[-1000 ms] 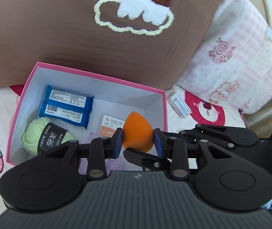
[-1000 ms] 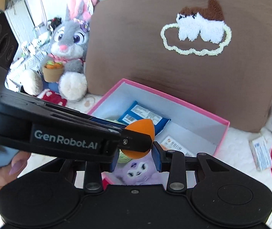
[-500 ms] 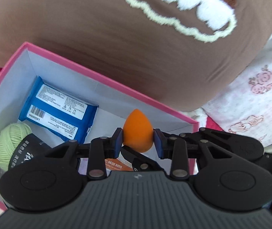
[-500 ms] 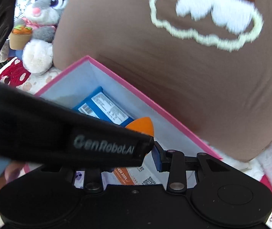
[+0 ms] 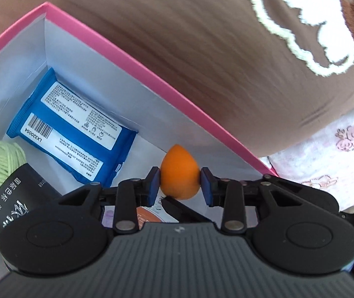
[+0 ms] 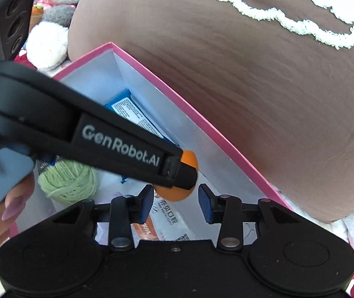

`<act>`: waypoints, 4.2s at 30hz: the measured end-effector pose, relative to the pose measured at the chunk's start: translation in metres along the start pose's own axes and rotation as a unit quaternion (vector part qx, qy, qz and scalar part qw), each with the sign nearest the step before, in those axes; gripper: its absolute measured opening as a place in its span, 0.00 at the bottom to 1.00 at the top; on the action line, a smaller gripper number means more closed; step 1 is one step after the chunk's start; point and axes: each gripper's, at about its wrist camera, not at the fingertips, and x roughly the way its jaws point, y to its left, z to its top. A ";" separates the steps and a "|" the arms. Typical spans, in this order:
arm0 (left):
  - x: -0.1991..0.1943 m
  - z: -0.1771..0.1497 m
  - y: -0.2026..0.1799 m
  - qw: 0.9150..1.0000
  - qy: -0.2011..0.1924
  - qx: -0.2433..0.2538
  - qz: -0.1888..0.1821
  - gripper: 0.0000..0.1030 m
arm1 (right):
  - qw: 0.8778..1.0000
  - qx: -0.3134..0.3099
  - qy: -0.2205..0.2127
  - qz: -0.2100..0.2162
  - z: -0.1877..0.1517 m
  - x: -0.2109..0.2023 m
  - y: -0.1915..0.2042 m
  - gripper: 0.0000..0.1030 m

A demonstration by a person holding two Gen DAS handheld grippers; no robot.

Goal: Organize objects
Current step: 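Lower the sponge into the pink box and open the left tool, then raise the left tool and move toward the white medicine packet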

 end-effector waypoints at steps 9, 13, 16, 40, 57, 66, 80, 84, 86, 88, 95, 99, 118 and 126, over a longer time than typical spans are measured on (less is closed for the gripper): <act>0.010 -0.006 -0.006 1.000 -0.006 0.019 0.011 0.33 | 1.000 0.006 -0.009 0.012 -0.008 -0.003 -0.006 0.43; 0.019 -0.009 -0.012 1.000 0.011 0.021 0.020 0.40 | 0.999 0.009 -0.023 0.028 -0.016 -0.015 -0.007 0.44; 0.020 -0.010 -0.020 0.999 0.011 0.038 0.034 0.46 | 0.999 0.005 -0.024 0.022 -0.024 -0.021 -0.004 0.38; -0.086 -0.061 -0.081 0.971 -0.035 0.214 0.096 0.38 | 0.992 0.077 -0.081 0.053 -0.054 -0.098 -0.012 0.38; -0.176 -0.125 -0.100 0.953 -0.005 0.280 0.114 0.44 | 0.992 0.067 -0.099 0.039 -0.117 -0.192 -0.008 0.45; -0.201 -0.162 -0.109 0.950 0.012 0.286 0.123 0.54 | 0.993 0.069 -0.095 0.033 -0.144 -0.237 0.006 0.65; -0.198 -0.217 -0.114 0.946 0.060 0.295 0.119 0.87 | 0.997 0.011 -0.080 -0.020 -0.191 -0.272 0.040 0.90; -0.186 -0.228 -0.113 0.950 0.069 0.280 0.119 0.92 | 0.995 -0.018 -0.083 -0.043 -0.206 -0.267 0.047 0.90; -0.181 -0.232 -0.115 0.948 0.064 0.285 0.124 0.92 | 0.995 -0.018 -0.085 -0.038 -0.213 -0.265 0.044 0.90; -0.174 -0.236 -0.120 0.943 0.064 0.300 0.130 0.92 | 0.995 -0.014 -0.093 -0.029 -0.220 -0.264 0.040 0.90; -0.156 -0.239 -0.148 0.922 0.041 0.365 0.119 0.92 | 0.991 -0.007 -0.130 -0.043 -0.240 -0.254 0.022 0.90; -0.148 -0.220 -0.167 0.928 0.038 0.360 0.088 0.92 | 0.985 0.015 -0.163 -0.046 -0.250 -0.244 0.004 0.90; -0.037 -0.155 -0.242 0.917 0.031 0.392 0.066 0.92 | 0.969 0.113 -0.204 -0.086 -0.258 -0.191 -0.055 0.93; 0.021 -0.138 -0.254 0.913 0.038 0.400 0.065 0.89 | 0.972 0.105 -0.193 -0.086 -0.237 -0.161 -0.101 0.91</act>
